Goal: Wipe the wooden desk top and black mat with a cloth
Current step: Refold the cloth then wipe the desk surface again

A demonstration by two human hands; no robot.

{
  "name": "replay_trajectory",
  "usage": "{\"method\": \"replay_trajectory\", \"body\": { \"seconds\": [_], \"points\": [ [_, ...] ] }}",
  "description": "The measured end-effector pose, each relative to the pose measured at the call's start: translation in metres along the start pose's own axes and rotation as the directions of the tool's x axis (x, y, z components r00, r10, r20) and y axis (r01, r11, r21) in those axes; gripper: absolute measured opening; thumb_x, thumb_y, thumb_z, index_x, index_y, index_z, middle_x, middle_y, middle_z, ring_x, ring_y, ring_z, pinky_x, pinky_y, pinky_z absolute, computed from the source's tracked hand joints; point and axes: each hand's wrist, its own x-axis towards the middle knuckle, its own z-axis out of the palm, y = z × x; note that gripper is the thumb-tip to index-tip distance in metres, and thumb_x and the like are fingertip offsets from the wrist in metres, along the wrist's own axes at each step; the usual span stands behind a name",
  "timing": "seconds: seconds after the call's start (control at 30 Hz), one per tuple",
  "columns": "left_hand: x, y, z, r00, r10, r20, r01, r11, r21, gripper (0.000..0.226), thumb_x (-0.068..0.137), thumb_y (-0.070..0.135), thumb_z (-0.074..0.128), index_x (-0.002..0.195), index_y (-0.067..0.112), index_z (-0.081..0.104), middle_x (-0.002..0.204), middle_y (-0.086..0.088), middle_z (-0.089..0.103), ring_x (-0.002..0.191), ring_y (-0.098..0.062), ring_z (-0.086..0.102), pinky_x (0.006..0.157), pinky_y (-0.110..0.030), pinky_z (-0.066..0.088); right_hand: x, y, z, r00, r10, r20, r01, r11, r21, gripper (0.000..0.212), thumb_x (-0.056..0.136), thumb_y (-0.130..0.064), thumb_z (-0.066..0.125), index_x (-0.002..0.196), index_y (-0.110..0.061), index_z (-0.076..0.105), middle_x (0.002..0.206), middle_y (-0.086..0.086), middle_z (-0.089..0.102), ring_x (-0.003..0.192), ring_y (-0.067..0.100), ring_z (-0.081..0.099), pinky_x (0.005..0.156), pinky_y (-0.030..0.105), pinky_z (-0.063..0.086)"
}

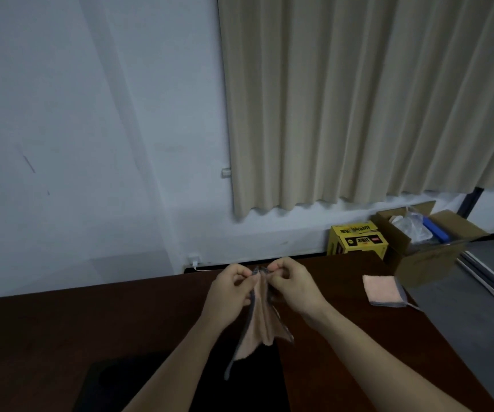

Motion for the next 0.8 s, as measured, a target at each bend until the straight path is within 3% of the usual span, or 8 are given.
{"method": "replay_trajectory", "body": {
  "seconds": [0.1,0.27,0.47,0.6,0.67,0.77,0.8],
  "points": [
    [0.001,0.004,0.002,1.000,0.001,0.024,-0.001,1.000,-0.010,0.007,0.097,0.017,0.065,0.092,0.015,0.060,0.085,-0.007,0.070,0.072,-0.011,0.067,0.062,-0.023,0.055,0.000,-0.003,0.007,0.999,-0.032,0.040,0.032,0.999,0.013,0.008,0.095,-0.011,0.066,0.101,-0.016,0.067,0.089,0.012,0.071,0.081,0.026,0.071,0.078,0.049,0.062],
    [0.002,0.003,-0.007,0.999,0.006,0.035,-0.005,0.999,-0.037,0.008,0.098,0.017,0.062,0.098,0.009,0.060,0.085,-0.005,0.068,0.070,-0.005,0.065,0.064,-0.022,0.055,-0.005,-0.010,0.008,0.988,-0.027,0.155,-0.007,0.976,0.216,0.027,0.103,0.004,0.046,0.109,-0.009,0.069,0.092,0.011,0.073,0.083,0.016,0.069,0.083,0.030,0.060],
    [0.006,0.003,-0.023,0.995,0.069,0.075,-0.067,0.997,-0.032,0.019,0.084,0.021,0.080,0.092,0.018,0.064,0.092,-0.004,0.074,0.076,-0.011,0.068,0.075,-0.034,0.056,-0.006,-0.013,0.010,0.980,-0.053,0.193,0.002,0.966,0.257,0.028,0.105,0.004,0.043,0.119,-0.005,0.065,0.110,0.015,0.075,0.101,0.023,0.073,0.093,0.034,0.058],
    [0.013,0.009,-0.034,0.993,0.085,0.087,-0.086,0.996,0.007,0.011,0.086,0.018,0.073,0.093,0.018,0.065,0.081,0.001,0.073,0.070,-0.006,0.063,0.076,-0.032,0.052,0.001,-0.008,0.007,0.996,-0.075,0.057,0.068,0.990,0.122,0.030,0.096,0.010,0.048,0.110,-0.011,0.064,0.097,0.007,0.075,0.093,0.022,0.069,0.085,0.035,0.054],
    [0.016,0.012,-0.040,0.992,0.084,0.093,-0.086,0.996,0.017,0.009,0.087,0.021,0.070,0.093,0.019,0.064,0.076,0.006,0.071,0.070,-0.006,0.061,0.077,-0.034,0.051,0.008,-0.001,0.004,0.998,-0.049,-0.044,0.048,0.999,-0.023,0.033,0.091,0.006,0.055,0.111,-0.019,0.062,0.104,0.004,0.066,0.100,0.022,0.063,0.086,0.033,0.052],
    [0.018,0.016,-0.049,0.990,0.090,0.111,-0.095,0.995,0.039,0.006,0.095,0.013,0.067,0.094,0.017,0.063,0.073,0.008,0.070,0.070,-0.007,0.059,0.075,-0.034,0.050,0.013,0.007,0.002,1.000,0.005,-0.009,-0.006,0.994,-0.111,0.048,0.088,-0.009,0.072,0.130,-0.026,0.056,0.123,-0.005,0.056,0.113,0.018,0.056,0.094,0.033,0.050],
    [0.018,0.017,-0.052,0.988,0.099,0.119,-0.106,0.993,0.047,0.005,0.095,0.013,0.067,0.095,0.016,0.063,0.073,0.008,0.070,0.070,-0.007,0.059,0.075,-0.034,0.049,0.014,0.008,0.001,1.000,0.011,0.014,-0.009,0.994,-0.112,0.044,0.087,-0.011,0.074,0.127,-0.023,0.059,0.121,-0.004,0.059,0.111,0.018,0.058,0.094,0.035,0.051]
  ]
}}
